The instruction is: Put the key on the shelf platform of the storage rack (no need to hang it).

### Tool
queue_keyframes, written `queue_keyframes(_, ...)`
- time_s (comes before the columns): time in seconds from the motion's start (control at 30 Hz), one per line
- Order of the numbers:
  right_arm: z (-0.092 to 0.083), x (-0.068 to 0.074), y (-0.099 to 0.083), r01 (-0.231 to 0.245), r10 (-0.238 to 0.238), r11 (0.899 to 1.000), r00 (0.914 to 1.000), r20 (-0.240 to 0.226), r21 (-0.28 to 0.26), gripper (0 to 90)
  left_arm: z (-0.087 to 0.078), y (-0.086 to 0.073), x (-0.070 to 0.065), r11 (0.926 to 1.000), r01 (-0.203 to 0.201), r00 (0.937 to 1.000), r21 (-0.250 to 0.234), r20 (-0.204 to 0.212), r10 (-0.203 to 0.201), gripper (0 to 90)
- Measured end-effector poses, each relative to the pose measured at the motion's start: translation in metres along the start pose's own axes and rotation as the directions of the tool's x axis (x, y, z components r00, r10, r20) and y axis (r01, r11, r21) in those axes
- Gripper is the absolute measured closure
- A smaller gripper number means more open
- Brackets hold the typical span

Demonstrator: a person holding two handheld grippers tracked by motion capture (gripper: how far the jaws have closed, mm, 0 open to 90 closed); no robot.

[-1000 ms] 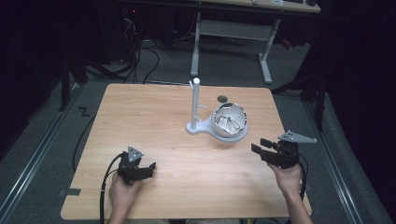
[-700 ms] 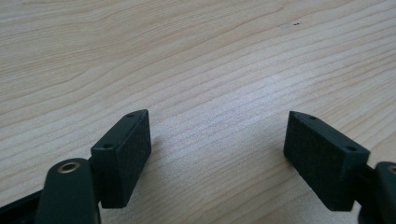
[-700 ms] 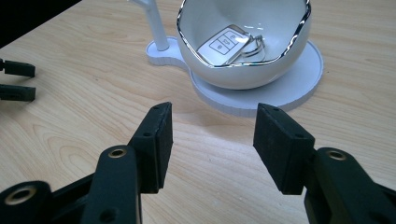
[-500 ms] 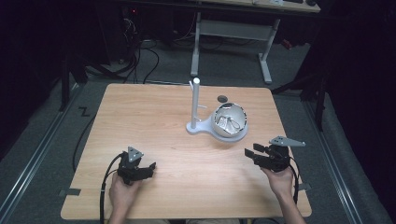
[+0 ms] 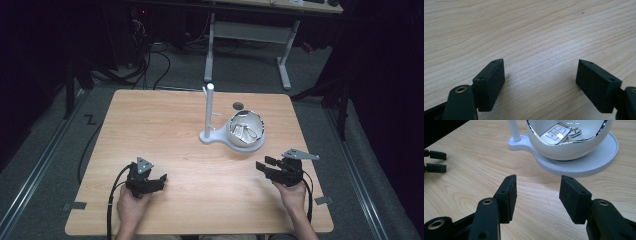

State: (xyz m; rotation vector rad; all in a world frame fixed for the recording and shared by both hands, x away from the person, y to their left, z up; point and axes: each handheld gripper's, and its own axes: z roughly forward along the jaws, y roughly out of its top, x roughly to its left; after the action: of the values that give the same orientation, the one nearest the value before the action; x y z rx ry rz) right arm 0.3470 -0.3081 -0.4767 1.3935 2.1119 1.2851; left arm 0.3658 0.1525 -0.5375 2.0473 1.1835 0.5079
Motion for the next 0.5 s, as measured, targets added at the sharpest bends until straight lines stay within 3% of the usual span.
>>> queue_keyframes(0.5, 0.021, 0.006, -0.009, 0.025, -0.026, 0.998, 0.9995, 0.020, 0.051, 48.5, 0.000, 0.000, 0.000, 1.0000, 0.000, 1.0000, 0.000, 0.000, 0.000, 23.5)
